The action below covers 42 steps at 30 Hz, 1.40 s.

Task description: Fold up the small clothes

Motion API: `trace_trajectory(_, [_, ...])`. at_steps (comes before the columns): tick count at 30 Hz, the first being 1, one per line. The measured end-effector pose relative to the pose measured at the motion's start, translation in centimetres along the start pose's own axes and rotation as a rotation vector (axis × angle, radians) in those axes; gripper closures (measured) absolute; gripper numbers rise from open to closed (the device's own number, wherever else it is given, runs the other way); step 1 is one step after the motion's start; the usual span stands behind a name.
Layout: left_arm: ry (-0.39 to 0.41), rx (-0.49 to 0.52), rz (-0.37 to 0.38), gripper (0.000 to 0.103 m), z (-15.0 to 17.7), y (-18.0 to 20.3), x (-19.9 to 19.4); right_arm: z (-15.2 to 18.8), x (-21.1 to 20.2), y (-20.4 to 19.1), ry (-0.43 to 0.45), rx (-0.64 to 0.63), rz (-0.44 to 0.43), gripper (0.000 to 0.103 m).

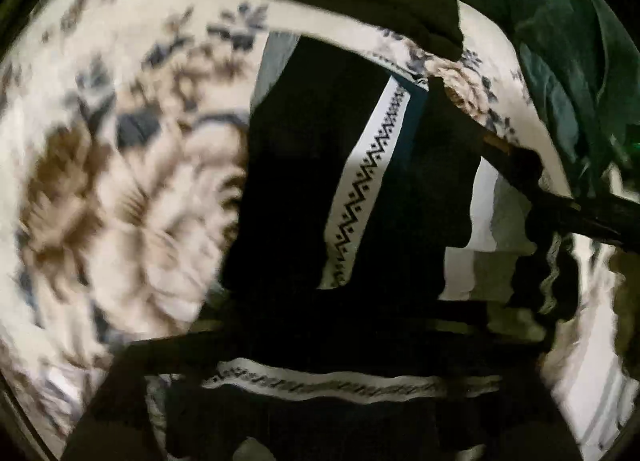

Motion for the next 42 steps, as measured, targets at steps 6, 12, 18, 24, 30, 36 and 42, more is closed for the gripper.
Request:
trace_trajectory(6, [-0.024,0.094,0.022,0.000,1.6,2.8,-2.0,7.6,-5.9,2.5,0.003,0.176,0.048,0.001])
trace_trajectory(12, [-0.028,0.198,0.089,0.000,7.0,8.9,-6.2,14.3,-11.8,6.0,0.008,0.322,-0.026,0.001])
trace_trajectory(18, [-0.133,0.239,0.126,0.000,17.9,17.4,-8.4,17.8,-13.3,11.7,-0.031,0.317,-0.113,0.001])
trace_trajectory(24, [-0.289,0.225,0.178,0.000,31.6,25.3,-9.3,16.0,-10.9,15.8,-0.036,0.253,-0.221,0.006])
trace_trajectory(30, [-0.357,0.288,0.183,0.002,39.9,29.3,-7.0,11.4,-5.5,15.4,-0.049,0.281,-0.375,0.008])
trace_trajectory(36, [-0.241,0.321,0.094,0.072,39.1,28.9,-5.4,6.3,1.7,14.3,-0.069,0.414,-0.471,0.008])
trace_trajectory(42, [-0.163,0.218,0.127,0.098,36.7,26.5,-8.3,3.6,5.3,12.9,-0.059,0.482,-0.462,0.091])
Point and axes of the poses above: each gripper's, at about its wrist camera, not at the fingertips, and x roughly the way its jaws point, y to its right, z to its underside, the point moved 9 cm from there along x, roughly the way its jaws point, and after that the axes turned 15 degrees about y, right-handed, at the moved point
